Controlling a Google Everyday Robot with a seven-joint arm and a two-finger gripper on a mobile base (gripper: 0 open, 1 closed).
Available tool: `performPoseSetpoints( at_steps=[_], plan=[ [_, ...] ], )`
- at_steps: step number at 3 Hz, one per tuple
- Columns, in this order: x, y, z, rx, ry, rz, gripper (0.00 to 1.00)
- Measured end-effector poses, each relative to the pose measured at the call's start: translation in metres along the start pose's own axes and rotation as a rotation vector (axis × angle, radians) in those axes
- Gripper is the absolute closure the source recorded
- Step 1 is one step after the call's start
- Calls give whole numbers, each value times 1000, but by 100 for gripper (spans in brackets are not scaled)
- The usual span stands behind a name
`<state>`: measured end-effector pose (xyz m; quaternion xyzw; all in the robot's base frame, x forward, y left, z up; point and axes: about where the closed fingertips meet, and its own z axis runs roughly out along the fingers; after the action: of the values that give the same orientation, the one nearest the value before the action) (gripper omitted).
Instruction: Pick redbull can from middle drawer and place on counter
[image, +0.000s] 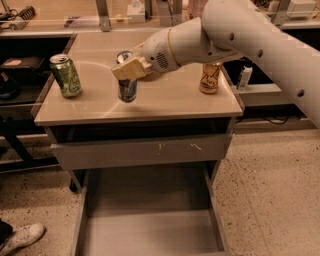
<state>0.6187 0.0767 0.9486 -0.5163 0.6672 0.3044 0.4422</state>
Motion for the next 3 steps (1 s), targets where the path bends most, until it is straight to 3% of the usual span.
performPoseSetpoints(
  at_steps=[2,3],
  plan=[
    [1,-25,27,-77,40,20,100],
    [11,-40,35,-80,64,28,100]
  ],
)
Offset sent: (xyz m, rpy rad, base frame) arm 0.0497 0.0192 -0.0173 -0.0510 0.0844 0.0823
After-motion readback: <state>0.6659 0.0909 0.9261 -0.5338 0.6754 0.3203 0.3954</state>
